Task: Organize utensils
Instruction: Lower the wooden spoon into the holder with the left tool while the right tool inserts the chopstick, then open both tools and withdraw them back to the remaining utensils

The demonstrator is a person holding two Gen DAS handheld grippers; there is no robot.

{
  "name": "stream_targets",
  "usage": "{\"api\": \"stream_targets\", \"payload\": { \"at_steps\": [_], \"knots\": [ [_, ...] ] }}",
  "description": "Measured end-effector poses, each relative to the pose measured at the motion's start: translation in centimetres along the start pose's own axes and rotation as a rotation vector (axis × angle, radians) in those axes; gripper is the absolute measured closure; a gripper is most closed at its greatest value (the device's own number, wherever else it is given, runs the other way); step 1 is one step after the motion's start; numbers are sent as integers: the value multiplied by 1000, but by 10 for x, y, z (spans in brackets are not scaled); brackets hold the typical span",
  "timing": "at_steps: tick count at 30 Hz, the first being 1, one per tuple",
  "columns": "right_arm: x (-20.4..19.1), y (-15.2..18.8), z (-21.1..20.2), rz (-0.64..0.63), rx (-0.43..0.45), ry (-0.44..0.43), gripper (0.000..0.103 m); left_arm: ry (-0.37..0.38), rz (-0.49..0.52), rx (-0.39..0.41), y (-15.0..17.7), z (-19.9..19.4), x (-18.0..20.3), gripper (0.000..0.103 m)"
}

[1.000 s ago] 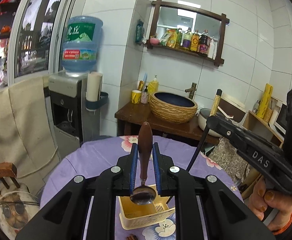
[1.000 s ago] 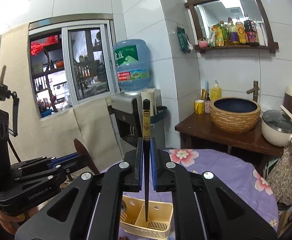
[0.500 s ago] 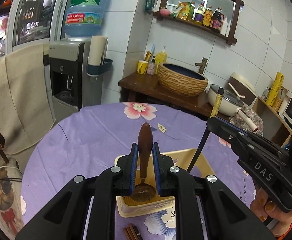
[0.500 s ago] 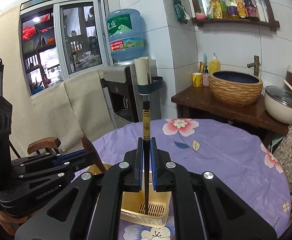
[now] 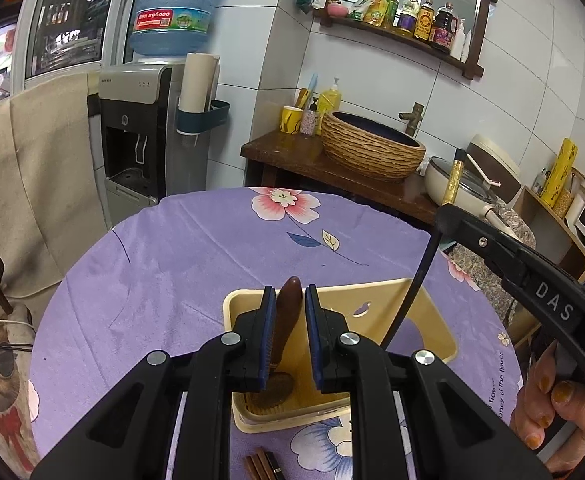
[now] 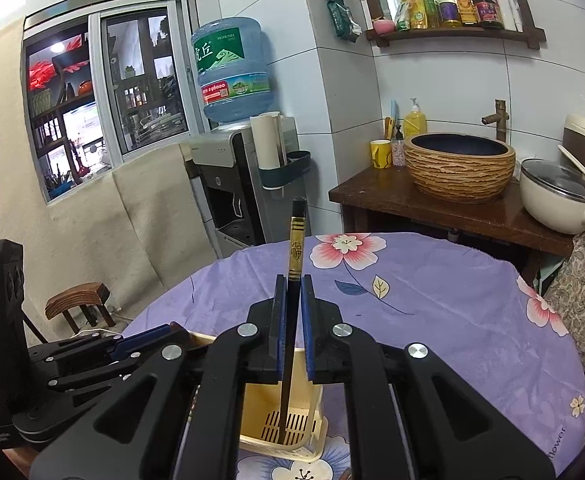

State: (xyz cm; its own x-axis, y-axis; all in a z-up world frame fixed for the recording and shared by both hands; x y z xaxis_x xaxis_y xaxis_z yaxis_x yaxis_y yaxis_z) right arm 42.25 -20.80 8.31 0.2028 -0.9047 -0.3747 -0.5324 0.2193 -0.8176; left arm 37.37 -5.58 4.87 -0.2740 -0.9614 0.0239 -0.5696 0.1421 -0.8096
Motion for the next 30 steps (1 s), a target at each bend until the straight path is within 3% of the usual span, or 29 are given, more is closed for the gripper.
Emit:
{"api": "stream_targets", "payload": {
  "at_steps": [2, 4, 6, 10, 11, 13, 14, 18, 23, 26, 30],
  "knots": [
    [0, 0, 1, 2, 0, -3, 95, 2, -1, 1, 0, -1, 0, 86],
    [1, 0, 1, 6, 3, -4, 95, 9, -4, 9, 0, -4, 0, 78],
    [2, 0, 1, 10, 3, -7, 95, 13, -9, 24, 1, -9, 0, 61],
    [3, 3, -1, 3, 9, 0, 92, 13, -12, 62, 3, -24, 1, 47],
    [3, 4, -3, 6, 6, -4, 88, 13, -13, 74, 4, -29, 0, 40],
    [4, 7, -8, 14, 15, -11, 60, 12, -22, 102, 7, -40, 0, 30],
    [4, 8, -13, 17, 29, -14, 53, 9, -26, 120, 11, -48, -1, 23],
    [0, 18, -37, -20, 74, 11, 46, -18, -5, 157, 25, -71, 0, 6],
    [0, 48, -71, -54, 73, 40, 35, -46, -24, 139, 54, -89, -8, 6],
    [5, 74, -81, -63, 31, 67, 34, -33, -62, 92, 76, -90, -16, 6],
    [17, 113, -83, -76, -41, 139, 34, -86, -81, 11, 106, -82, -23, 6]
  ]
}}
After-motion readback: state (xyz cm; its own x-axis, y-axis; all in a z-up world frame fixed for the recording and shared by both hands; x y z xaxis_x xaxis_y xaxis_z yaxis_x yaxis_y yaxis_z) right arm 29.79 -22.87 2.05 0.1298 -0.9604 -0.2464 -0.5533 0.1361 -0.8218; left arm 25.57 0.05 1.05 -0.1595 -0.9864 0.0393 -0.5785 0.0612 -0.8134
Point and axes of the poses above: each gripper's, at about its wrist camera, not at the fingertips, and z roughly the way its jaws point, x to its right, y to its underside, the point moved 3 cm from there along z, roughly the way its jaws point, and after that the axes turned 13 degrees about z, right-handed, at the moved point
